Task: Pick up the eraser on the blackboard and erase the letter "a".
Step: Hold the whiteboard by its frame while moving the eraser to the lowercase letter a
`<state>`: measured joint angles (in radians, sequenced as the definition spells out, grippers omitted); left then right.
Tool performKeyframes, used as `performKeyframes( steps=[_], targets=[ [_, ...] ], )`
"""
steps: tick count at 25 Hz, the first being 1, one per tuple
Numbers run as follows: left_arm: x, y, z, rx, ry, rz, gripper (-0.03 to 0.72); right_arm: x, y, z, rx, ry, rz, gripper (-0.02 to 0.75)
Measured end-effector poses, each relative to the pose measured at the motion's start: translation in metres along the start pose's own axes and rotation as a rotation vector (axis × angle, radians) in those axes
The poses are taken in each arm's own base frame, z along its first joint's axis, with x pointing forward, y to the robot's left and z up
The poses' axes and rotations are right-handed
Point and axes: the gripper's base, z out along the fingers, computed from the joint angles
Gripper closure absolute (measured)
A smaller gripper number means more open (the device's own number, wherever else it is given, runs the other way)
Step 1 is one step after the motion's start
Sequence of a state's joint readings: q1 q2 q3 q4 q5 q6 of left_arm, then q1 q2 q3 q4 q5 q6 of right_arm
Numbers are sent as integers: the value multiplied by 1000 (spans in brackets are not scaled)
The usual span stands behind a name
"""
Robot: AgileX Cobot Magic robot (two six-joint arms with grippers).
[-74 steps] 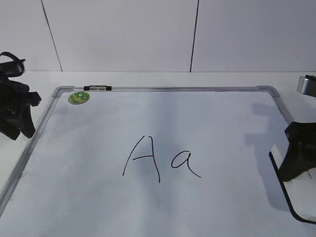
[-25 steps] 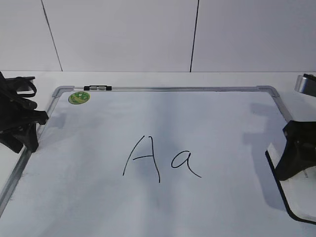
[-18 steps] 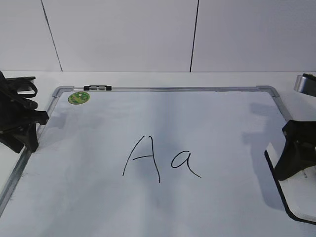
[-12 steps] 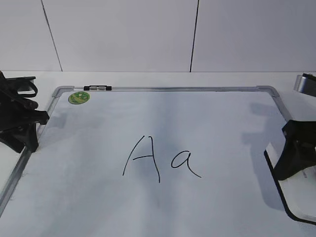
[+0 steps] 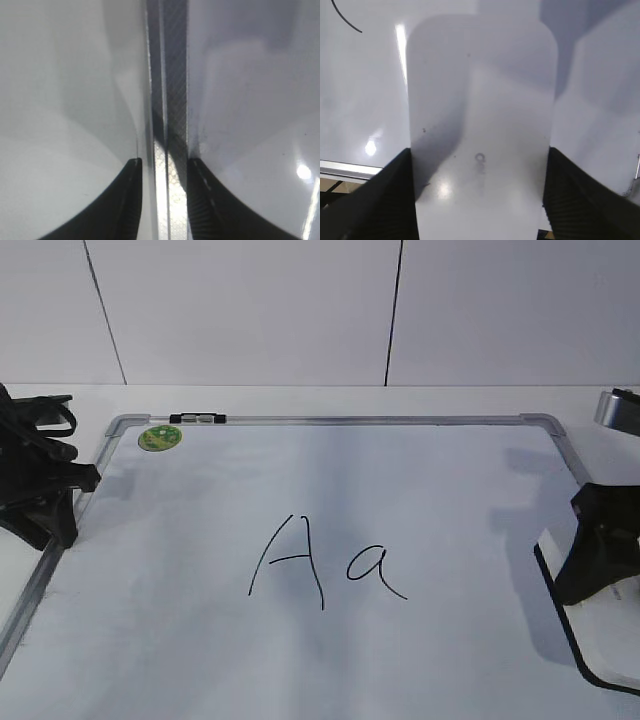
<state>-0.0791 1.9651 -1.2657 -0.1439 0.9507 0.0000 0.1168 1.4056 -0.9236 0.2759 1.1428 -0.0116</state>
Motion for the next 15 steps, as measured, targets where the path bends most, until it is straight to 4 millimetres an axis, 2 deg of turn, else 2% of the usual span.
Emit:
performKeyframes(
  steps=[15],
  targets=[
    [0, 0, -1, -2, 0, 1, 468, 0, 0, 0, 0, 0, -6, 187]
  ],
)
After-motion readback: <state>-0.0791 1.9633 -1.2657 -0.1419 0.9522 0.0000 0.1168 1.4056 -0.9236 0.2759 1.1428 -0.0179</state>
